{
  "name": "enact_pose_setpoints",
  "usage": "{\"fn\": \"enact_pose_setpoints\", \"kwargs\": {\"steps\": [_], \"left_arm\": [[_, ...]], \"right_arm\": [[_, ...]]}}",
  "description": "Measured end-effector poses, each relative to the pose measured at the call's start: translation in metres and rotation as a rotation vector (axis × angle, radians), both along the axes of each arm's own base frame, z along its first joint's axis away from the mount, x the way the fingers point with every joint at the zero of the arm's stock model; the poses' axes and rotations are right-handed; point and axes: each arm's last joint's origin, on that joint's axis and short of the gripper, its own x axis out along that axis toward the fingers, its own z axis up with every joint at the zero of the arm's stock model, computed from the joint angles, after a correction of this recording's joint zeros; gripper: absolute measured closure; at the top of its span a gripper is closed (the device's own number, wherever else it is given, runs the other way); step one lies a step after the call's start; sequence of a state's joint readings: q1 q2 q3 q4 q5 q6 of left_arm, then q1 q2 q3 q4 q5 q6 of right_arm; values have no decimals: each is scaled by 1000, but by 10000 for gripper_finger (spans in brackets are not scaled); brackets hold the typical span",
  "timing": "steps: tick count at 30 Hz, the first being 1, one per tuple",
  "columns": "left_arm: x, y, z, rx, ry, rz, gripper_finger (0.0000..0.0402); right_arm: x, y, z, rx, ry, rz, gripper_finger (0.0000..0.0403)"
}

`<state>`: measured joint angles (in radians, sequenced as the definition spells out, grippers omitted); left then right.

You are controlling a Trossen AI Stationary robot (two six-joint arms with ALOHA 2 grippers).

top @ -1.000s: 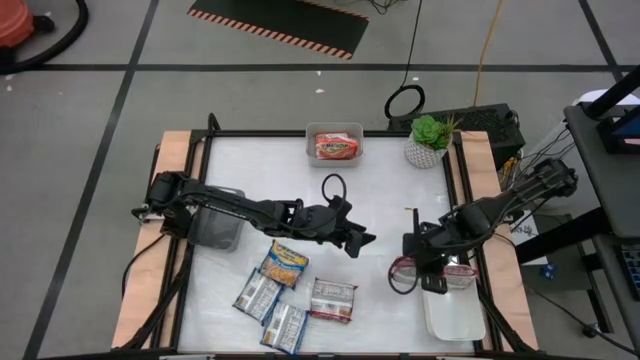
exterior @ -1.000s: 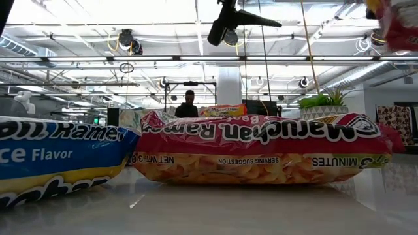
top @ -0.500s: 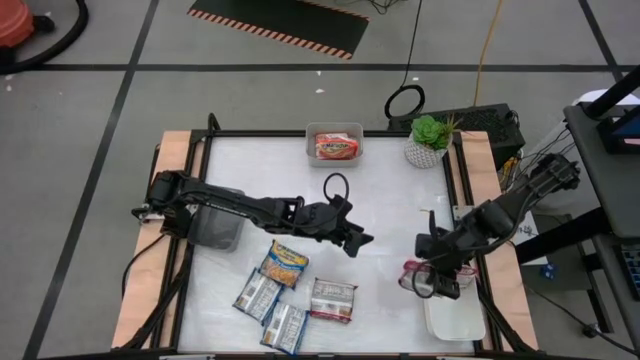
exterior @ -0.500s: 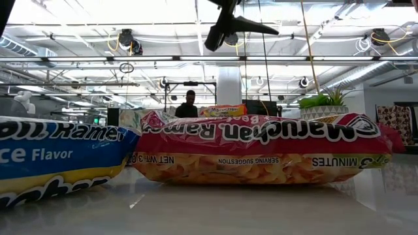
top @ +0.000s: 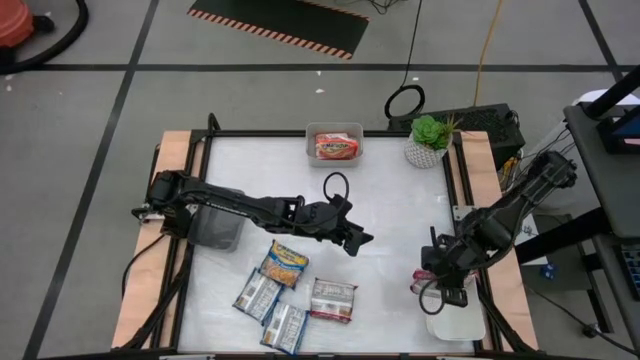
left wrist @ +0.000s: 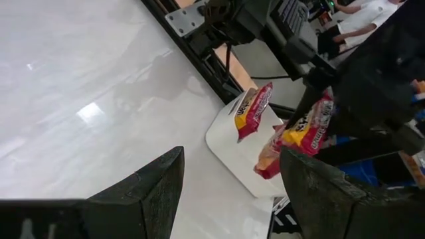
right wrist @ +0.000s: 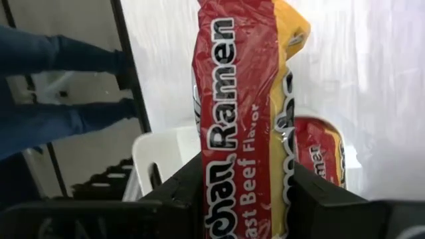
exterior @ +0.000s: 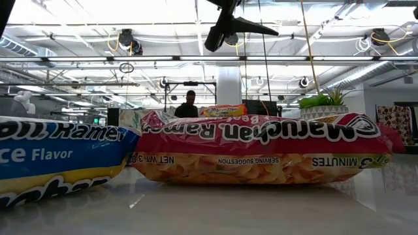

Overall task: Sort Maruchan noodles
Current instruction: Put the top red noodle pack into the white bin

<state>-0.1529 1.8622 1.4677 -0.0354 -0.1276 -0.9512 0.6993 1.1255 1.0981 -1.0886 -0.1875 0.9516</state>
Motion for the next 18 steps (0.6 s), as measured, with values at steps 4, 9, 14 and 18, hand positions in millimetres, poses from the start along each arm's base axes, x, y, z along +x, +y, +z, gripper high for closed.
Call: {"fn": "enact_pose_setpoints", "kwargs": {"steps": [4,9,14,18], "left_arm": [[-1,4,-3,4,28,9,151],[-1,8,-6,-20,65,-11,151],[-2,8,-7,-27,80,-11,151],[-2,8,-7,-30,80,-9,151]], "right_arm": [[-7,5,-7,-15,22,34,287],[-14,8,-12,-17,47,31,287],[-20,12,-12,-17,48,67,287],[-27,15,-12,-34,59,109,287]]}}
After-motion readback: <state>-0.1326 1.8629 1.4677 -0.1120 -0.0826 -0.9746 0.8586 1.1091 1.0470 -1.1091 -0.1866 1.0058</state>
